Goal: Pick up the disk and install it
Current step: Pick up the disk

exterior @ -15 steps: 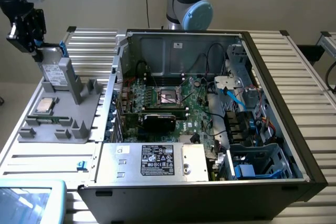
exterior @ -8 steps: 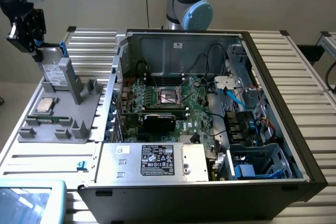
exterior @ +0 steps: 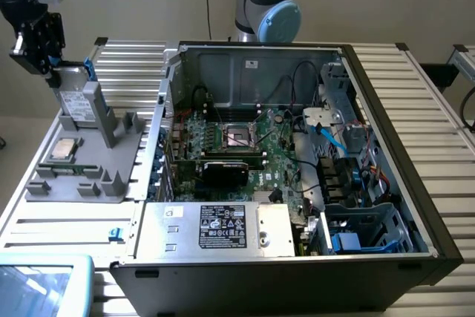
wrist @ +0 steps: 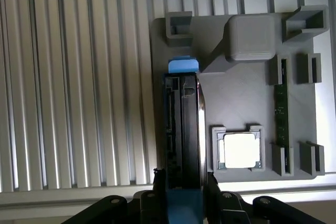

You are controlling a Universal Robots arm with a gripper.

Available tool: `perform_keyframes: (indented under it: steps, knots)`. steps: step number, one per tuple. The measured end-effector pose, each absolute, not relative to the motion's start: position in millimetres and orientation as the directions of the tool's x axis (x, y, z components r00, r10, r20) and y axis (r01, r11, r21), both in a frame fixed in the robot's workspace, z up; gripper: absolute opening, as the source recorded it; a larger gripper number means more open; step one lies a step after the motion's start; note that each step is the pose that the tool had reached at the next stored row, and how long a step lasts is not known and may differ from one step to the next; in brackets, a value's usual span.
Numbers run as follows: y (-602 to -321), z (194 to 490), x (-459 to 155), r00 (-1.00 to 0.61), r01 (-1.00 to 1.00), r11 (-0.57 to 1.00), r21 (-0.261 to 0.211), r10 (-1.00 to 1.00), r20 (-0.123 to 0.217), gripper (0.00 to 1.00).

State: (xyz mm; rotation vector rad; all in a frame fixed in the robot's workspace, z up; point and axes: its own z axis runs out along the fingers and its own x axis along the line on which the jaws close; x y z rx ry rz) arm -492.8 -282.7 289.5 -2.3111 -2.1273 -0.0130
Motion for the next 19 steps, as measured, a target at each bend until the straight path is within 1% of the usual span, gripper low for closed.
perform_keyframes:
  steps: [19]
  knots:
    - [-282.7,290.2,-491.9,0.075,0.997,-0.075,0.005,0.997,0.006,0.37]
